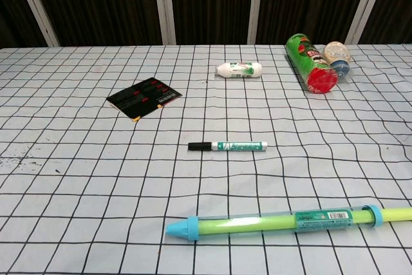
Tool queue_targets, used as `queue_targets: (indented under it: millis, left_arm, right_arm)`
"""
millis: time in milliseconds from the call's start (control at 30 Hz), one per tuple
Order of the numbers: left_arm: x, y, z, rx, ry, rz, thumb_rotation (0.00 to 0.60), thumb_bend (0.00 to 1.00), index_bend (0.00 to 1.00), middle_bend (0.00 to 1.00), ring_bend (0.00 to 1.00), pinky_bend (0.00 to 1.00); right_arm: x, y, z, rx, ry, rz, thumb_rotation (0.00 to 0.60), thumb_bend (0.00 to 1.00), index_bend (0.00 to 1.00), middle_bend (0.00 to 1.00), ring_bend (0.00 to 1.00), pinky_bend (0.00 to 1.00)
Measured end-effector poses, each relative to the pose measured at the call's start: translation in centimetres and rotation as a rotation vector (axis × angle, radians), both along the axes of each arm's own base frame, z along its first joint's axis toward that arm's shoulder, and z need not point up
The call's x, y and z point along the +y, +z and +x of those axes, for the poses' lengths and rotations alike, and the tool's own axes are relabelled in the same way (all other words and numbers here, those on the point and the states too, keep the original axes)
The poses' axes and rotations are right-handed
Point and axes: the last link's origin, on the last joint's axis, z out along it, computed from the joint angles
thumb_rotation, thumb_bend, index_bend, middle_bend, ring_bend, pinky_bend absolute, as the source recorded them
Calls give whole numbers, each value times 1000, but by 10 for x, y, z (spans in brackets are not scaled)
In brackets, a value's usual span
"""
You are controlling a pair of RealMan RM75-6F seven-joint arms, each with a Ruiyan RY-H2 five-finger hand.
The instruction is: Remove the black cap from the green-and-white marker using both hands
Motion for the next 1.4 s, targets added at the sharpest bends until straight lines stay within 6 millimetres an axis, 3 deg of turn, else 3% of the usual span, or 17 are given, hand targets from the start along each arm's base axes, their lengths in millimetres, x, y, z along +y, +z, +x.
queue_targets:
  millis: [400,800,1100,1400]
  left_arm:
    - [-4,-5,-12,-4,0,-1,600,390,131,30,0,19]
    - [-2,-10,-11,-1,0,3,600,390,133,29,0,19]
    - [-1,-8,-17,-6,15,19,600,390,135,29,0,19]
    - [2,-12,-27,7,31,16,600,390,138,29,0,19]
  right_arm:
    - [-5,-14,17,-52,16,21,600,333,130,67,108,11]
    - [-37,-50,57,-97,42,118,600,332,189,67,108,11]
    - [-70,-99,109,-148,64,212,600,332,241,67,109,11]
    - [-90,-168,163,-195,68,343,600,331,300,67,108,11]
